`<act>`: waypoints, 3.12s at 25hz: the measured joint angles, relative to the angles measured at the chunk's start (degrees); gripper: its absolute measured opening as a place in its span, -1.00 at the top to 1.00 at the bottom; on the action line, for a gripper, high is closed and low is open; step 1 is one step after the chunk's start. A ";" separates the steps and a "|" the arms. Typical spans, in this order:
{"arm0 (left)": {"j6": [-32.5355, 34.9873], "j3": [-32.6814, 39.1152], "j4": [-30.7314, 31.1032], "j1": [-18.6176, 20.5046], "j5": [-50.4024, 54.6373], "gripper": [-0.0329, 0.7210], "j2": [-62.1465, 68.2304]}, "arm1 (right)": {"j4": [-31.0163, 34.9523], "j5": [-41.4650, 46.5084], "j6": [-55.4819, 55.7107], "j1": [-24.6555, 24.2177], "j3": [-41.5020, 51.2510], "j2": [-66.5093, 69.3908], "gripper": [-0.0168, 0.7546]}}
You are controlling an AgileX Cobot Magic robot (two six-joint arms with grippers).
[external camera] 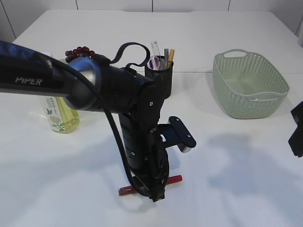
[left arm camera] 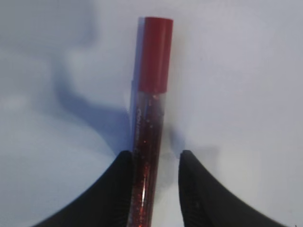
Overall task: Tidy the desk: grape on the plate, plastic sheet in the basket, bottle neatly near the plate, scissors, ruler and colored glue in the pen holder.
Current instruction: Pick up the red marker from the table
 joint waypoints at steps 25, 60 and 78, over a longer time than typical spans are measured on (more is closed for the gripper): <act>0.12 0.00 -0.04 0.46 -1.29 0.26 0.00 | 0.00 0.00 -0.05 0.00 0.00 0.00 -0.04; 0.80 -0.33 -0.92 0.51 -2.40 0.73 1.34 | -0.12 0.00 -0.31 0.00 0.00 0.00 -0.04; -8.27 0.24 -16.93 8.84 3.12 0.74 -5.04 | -0.21 0.00 -0.40 0.00 0.00 0.00 -0.04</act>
